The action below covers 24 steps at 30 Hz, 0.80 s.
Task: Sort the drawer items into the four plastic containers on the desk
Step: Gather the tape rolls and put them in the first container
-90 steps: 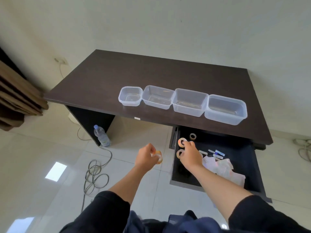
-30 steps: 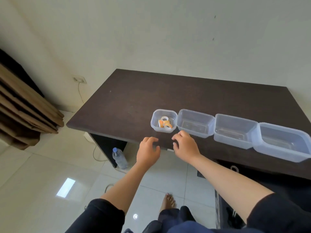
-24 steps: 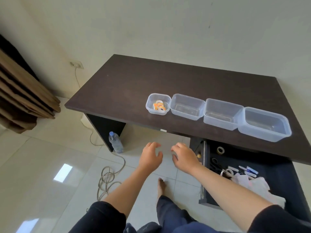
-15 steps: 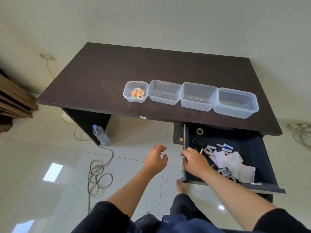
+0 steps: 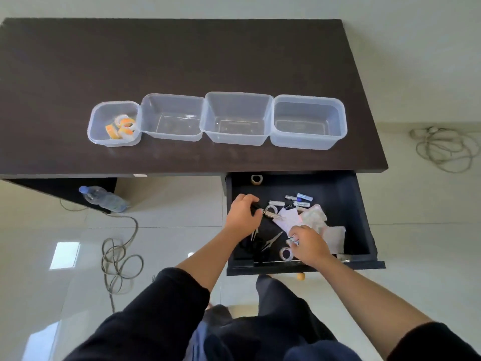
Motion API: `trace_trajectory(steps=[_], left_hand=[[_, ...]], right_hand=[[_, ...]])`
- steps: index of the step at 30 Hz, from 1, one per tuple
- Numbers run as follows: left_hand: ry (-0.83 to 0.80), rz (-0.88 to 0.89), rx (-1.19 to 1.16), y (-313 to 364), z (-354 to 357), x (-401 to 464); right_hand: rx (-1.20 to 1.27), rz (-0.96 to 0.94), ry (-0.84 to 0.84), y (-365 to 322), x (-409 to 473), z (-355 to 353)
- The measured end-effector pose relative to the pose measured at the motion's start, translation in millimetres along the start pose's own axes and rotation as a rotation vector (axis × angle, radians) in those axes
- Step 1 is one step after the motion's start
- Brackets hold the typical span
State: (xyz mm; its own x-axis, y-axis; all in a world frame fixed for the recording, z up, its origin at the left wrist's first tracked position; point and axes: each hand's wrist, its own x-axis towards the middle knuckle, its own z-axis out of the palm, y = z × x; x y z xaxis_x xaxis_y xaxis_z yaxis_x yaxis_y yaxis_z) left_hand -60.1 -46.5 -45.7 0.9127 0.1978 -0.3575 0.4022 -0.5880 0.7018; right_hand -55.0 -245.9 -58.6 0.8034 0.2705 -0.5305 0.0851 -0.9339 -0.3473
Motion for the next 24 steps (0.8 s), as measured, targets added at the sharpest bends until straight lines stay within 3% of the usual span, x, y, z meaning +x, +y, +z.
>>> trace_trajectory(steps=[7, 14, 24], left_hand=[[-0.084, -0.044, 0.208, 2.2, 41.4, 53.7], [-0.027, -0.106, 0.344, -0.8, 55.9, 78.5], [-0.154, -0.04, 0.472, -5.8, 56.1, 75.1]], right_hand=[[-0.025, 0.156, -0.155, 31.2, 13.3, 13.4], [-0.171, 0.241, -0.069, 35.6, 18.1, 14.4], [-0.048, 0.229, -0.145, 46.1, 18.9, 8.1]])
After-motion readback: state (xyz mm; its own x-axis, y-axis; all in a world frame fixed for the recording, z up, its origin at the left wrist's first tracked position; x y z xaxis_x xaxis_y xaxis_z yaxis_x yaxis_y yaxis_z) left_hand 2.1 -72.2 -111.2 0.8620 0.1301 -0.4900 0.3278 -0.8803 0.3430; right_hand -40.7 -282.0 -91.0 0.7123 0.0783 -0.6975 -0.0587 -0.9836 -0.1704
